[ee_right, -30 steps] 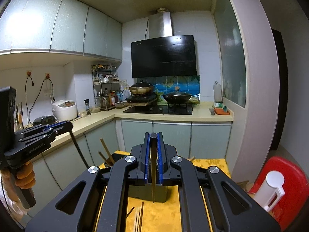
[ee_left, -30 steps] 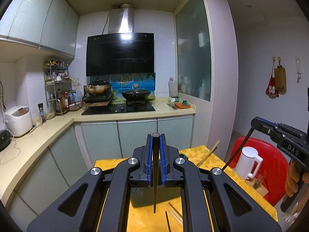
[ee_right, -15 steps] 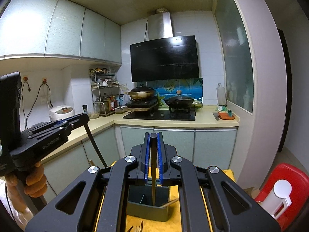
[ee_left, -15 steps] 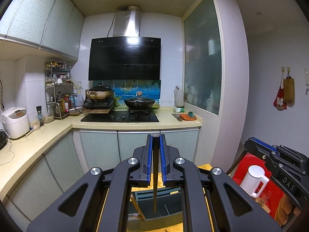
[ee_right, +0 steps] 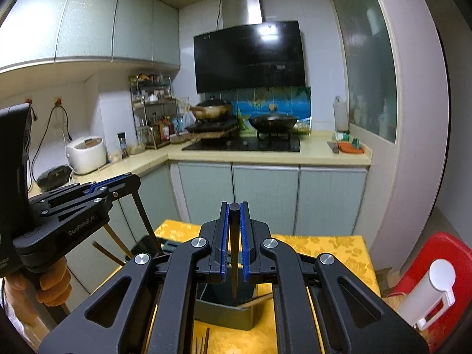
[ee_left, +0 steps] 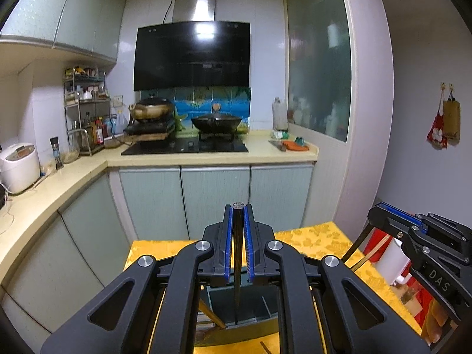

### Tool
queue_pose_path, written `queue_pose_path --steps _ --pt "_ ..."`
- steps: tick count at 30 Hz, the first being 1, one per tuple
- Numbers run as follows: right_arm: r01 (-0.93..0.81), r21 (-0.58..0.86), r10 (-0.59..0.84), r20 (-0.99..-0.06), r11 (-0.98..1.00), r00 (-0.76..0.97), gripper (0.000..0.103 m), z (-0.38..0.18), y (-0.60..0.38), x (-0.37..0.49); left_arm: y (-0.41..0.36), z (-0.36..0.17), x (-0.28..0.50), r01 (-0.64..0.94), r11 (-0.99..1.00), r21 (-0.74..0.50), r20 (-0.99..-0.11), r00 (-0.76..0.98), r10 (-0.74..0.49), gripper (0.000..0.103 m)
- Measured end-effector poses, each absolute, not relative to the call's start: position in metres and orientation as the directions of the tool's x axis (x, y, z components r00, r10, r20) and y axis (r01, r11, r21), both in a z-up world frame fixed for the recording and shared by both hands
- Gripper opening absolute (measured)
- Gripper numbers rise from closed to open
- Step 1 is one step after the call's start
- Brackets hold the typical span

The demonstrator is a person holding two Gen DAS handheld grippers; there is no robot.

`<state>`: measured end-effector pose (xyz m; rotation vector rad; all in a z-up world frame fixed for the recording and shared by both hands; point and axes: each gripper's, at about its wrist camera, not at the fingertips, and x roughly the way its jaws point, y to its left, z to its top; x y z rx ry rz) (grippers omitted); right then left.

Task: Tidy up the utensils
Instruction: 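Open the left tool to drop the chopstick into the holder, then move the open left tool down to another dark brown chopstick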

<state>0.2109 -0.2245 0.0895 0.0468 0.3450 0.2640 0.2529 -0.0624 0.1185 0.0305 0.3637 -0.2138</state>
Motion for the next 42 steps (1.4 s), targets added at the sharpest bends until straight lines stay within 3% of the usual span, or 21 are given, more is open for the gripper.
queue_pose_path --steps 7,9,11,17,20,31,42 --pt "-0.262 0.112 0.285 -0.376 0.958 0.882 0.011 0.075 -0.220 0.223 -0.057 0.107 0.254 0.214 0.977 -0.010 -0.386 0.901 -0.201 0.009" --pt "-0.259 0.111 0.281 -0.379 0.960 0.882 0.017 0.075 -0.219 0.222 -0.053 0.110 0.250 0.211 0.977 -0.011 -0.378 0.904 -0.200 0.021" --pt "-0.247 0.113 0.271 -0.374 0.962 0.887 0.037 0.076 -0.220 0.221 -0.052 0.113 0.247 0.209 0.978 -0.007 -0.367 0.909 -0.197 0.042" --pt "-0.230 0.105 0.253 -0.352 0.967 0.901 0.039 0.081 -0.222 0.208 -0.041 0.120 0.228 0.199 0.980 -0.028 -0.341 0.919 -0.197 0.065" --pt "-0.230 0.089 0.246 -0.334 0.969 0.910 0.039 0.086 -0.223 0.198 -0.035 0.122 0.215 0.189 0.982 -0.025 -0.326 0.927 -0.186 0.073" --pt "-0.263 0.079 0.275 -0.277 0.962 0.921 0.040 0.090 -0.230 0.135 -0.010 0.107 0.159 0.185 0.983 -0.014 -0.317 0.931 -0.180 0.074" --pt "-0.250 0.037 0.250 -0.295 0.968 0.922 0.040 0.046 -0.224 0.073 0.007 0.057 0.106 0.168 0.986 -0.009 -0.355 0.921 -0.160 0.074"
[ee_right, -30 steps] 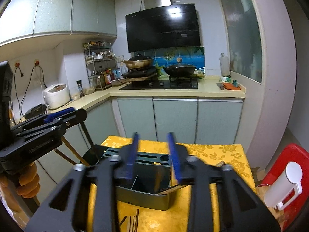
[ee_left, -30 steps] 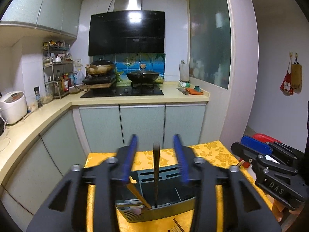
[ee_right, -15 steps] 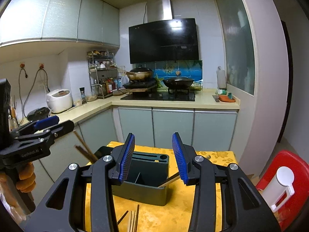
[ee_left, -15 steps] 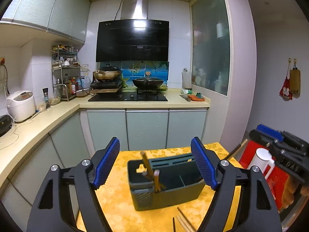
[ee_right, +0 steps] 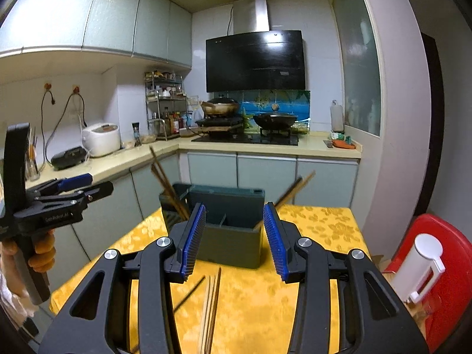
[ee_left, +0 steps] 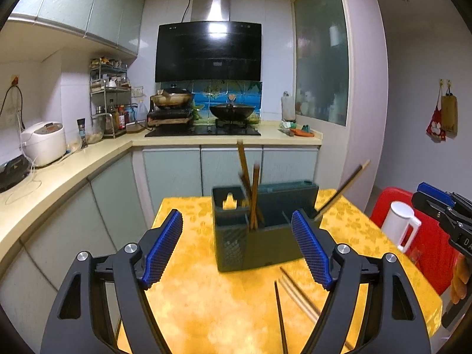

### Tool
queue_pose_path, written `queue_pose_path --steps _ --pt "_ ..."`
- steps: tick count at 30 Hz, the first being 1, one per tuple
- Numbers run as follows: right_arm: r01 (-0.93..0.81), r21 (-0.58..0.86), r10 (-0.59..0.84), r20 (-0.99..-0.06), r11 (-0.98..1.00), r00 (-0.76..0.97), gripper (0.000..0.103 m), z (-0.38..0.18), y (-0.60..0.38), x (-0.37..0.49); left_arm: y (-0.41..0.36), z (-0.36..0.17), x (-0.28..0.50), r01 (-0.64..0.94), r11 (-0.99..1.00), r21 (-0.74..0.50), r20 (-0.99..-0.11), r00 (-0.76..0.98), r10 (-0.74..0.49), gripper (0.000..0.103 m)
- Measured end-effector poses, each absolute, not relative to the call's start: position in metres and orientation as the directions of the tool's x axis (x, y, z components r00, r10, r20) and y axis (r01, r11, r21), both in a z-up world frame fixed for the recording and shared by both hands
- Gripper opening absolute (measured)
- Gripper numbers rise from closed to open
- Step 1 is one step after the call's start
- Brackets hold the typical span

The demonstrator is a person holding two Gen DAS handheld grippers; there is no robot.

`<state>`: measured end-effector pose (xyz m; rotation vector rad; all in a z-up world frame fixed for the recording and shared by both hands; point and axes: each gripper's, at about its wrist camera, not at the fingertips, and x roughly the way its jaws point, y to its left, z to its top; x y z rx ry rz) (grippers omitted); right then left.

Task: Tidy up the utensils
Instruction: 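Move the open left tool down to another dark brown chopstick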

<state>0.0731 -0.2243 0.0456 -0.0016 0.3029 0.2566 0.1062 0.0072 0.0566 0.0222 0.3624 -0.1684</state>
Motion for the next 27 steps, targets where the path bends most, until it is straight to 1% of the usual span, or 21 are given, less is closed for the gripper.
queue_pose_path --steps 4,6,14,22,27 --pt "-0.231 0.040 0.231 -0.319 0.972 0.919 0.041 0.024 -0.224 0.061 0.010 0.034 0.094 0.159 0.987 -0.014 -0.390 0.908 -0.152 0.074" --pt "-0.225 0.045 0.227 -0.341 0.973 0.912 0.041 0.010 -0.224 0.055 0.012 0.020 0.088 0.155 0.988 -0.021 -0.420 0.895 -0.149 0.074" --pt "-0.200 0.078 0.213 -0.433 0.977 0.876 0.042 -0.039 -0.224 0.034 0.022 -0.026 0.068 0.132 0.990 -0.041 -0.491 0.861 -0.135 0.074" --pt "-0.185 0.055 0.189 -0.482 0.981 0.856 0.042 -0.071 -0.218 0.013 0.005 -0.063 0.042 0.164 0.986 -0.004 -0.539 0.830 -0.141 0.074" --pt "-0.186 0.049 0.185 -0.505 0.981 0.843 0.042 -0.085 -0.215 0.010 -0.004 -0.086 0.034 0.178 0.984 -0.004 -0.577 0.803 -0.148 0.074"
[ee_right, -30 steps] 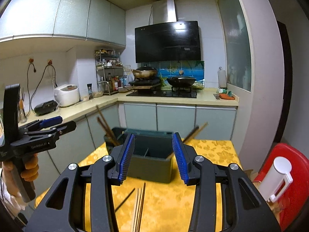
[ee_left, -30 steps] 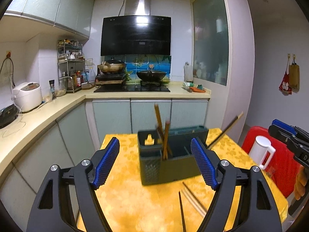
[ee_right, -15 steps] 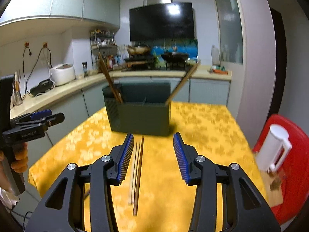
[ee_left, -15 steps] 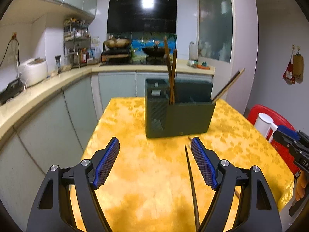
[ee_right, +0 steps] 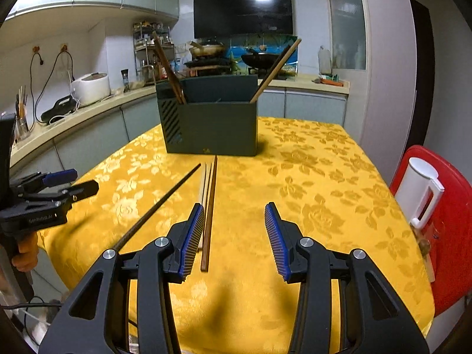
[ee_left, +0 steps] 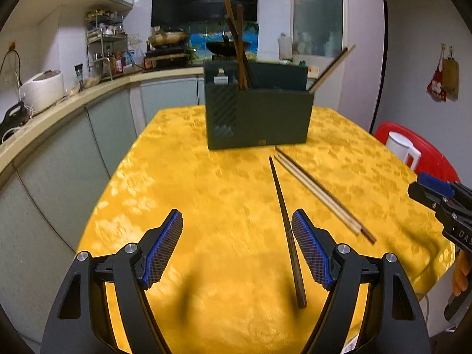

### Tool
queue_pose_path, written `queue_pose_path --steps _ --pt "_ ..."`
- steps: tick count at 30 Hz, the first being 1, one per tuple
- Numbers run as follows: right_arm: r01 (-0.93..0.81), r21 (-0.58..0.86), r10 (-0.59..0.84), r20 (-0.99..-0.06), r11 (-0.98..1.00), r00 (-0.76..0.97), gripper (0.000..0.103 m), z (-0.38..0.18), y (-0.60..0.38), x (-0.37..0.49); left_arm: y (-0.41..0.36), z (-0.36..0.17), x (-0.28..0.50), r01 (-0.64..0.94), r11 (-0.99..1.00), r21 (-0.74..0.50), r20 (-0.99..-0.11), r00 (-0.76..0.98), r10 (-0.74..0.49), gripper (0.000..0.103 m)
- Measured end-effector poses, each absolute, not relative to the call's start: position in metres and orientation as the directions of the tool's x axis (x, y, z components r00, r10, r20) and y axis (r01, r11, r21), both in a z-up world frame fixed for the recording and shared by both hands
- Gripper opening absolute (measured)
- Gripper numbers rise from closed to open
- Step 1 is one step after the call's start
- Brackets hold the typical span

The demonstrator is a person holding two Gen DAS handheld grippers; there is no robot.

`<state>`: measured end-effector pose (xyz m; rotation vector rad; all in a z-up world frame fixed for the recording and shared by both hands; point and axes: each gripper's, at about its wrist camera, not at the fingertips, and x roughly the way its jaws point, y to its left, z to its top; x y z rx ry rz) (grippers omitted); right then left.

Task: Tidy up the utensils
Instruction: 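Move the open left tool down to another dark brown chopstick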

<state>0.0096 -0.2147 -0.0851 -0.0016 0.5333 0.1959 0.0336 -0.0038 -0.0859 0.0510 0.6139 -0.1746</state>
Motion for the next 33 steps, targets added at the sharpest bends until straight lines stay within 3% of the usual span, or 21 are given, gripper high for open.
queue_pose_path --steps 9,33 --pt "-0.235 0.002 0.192 -0.583 0.972 0.789 0.042 -0.117 -0.200 0.015 -0.018 -0.109 0.031 0.215 0.976 0.027 -0.624 0.767 -0.152 0.074" --pt "-0.257 -0.055 0.161 -0.649 0.965 0.744 0.042 -0.142 -0.184 0.030 -0.038 -0.138 0.032 0.264 0.960 0.091 -0.684 0.717 -0.133 0.074"
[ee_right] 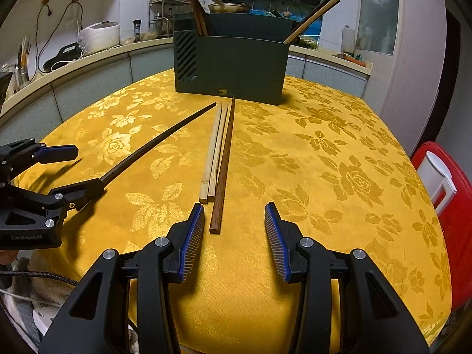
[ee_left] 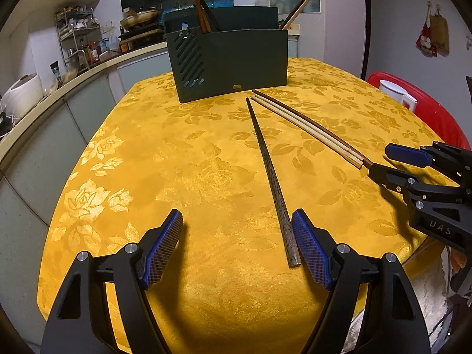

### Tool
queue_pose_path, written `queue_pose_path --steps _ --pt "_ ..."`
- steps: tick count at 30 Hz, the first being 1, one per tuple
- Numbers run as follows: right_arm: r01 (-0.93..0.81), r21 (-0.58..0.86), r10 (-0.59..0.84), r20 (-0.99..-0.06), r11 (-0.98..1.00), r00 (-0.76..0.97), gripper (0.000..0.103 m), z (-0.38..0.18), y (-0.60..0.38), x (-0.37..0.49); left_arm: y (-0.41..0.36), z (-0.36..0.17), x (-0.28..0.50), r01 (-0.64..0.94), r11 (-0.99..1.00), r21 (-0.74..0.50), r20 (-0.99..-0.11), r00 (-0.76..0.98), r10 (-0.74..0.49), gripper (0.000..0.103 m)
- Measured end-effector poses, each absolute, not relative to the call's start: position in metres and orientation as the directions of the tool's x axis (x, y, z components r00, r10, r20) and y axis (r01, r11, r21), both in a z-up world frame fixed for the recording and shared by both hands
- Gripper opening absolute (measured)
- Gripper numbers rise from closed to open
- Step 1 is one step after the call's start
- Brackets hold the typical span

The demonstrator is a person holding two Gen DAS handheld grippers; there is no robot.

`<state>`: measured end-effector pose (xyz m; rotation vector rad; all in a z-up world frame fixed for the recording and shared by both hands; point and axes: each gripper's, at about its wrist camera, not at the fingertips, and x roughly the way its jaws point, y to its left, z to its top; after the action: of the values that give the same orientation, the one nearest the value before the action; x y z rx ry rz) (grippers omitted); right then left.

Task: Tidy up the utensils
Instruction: 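Move the open left tool down to another dark brown chopstick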

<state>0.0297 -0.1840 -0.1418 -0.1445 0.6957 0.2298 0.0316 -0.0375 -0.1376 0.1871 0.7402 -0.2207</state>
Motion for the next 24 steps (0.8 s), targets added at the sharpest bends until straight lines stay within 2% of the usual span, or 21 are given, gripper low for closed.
queue_pose_path --steps 9,10,16,24 --pt "-0.203 -0.058 0.118 -0.646 0.977 0.754 0.040 -0.142 -0.193 0.037 -0.036 -0.137 0.035 0.243 0.965 0.097 -0.682 0.722 -0.113 0.074" --pt "-0.199 -0.058 0.115 -0.647 0.978 0.754 0.038 -0.142 -0.194 0.038 -0.035 -0.137 0.035 0.243 0.965 0.100 -0.681 0.724 -0.111 0.073" --pt "-0.205 -0.058 0.119 -0.648 0.977 0.752 0.028 -0.143 -0.195 0.037 -0.038 -0.137 0.033 0.258 0.960 0.109 -0.674 0.729 -0.119 0.063" --pt "-0.158 -0.047 0.090 -0.649 0.986 0.755 0.025 -0.143 -0.205 0.040 -0.033 -0.137 0.036 0.231 0.965 0.128 -0.664 0.742 -0.090 0.056"
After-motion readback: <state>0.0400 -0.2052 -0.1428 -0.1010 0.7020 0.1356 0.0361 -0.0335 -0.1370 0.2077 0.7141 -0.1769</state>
